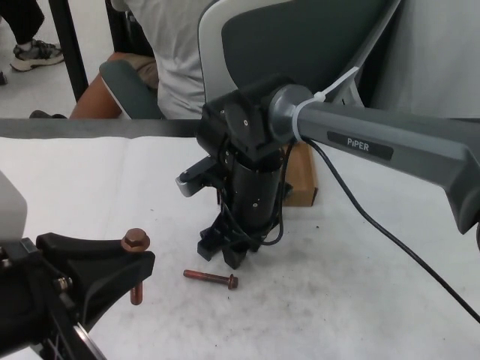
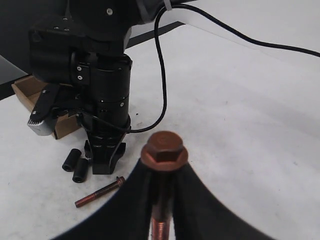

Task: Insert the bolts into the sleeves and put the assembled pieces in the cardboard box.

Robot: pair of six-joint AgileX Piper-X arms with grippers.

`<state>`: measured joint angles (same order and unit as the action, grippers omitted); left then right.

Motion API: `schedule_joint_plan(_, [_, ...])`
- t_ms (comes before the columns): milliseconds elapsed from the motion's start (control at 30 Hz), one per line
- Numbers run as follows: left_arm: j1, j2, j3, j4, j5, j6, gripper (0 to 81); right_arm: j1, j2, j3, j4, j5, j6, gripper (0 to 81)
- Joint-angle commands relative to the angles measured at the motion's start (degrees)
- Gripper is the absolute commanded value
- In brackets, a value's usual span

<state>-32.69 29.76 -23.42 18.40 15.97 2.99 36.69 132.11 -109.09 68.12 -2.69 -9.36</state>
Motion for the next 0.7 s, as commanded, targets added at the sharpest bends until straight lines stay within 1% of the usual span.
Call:
schedule_joint_plan(0, [0.1,-0.6,-0.1,-0.6,-0.4,0.2,0.8,-0.2,0.7,-0.1,-0.9,-0.9,0.4,24.9])
schedule_joint_plan(33, [0.1,-0.6,-0.1,-0.6,-0.4,0.2,0.8,-0.2,0.7,-0.1,-0.9,-1.1,0.4,16.6])
schedule_joint_plan(67, [0.1,-0.6,-0.1,-0.6,-0.4,0.2,0.8,-0.2,0.7,-0.1,-0.9,-1.1,0.4,5.3])
schedule_joint_plan(100, [0.1,-0.6,-0.1,-0.6,-0.4,0.2,0.8,-0.2,0.7,-0.1,-0.9,-1.3,0.8,0.4])
schedule_joint_plan(333, [0.1,-0.6,-0.1,-0.6,-0.4,0.2,0.8,-0.2,0.5,-0.1,0.0,-4.0,2.2,0.2])
schedule_joint_plan(500, [0.1,-0.6,-0.1,-0.6,-0.4,0.2,0.8,-0.2,-1.1,-0.1,0.7,-4.1,3.0,0.2])
schedule_joint_plan(667, [0.1,-0.6,-0.1,-0.6,-0.4,0.2,0.8,-0.2,-4.9,-0.1,-1.8,-4.1,3.0,0.2])
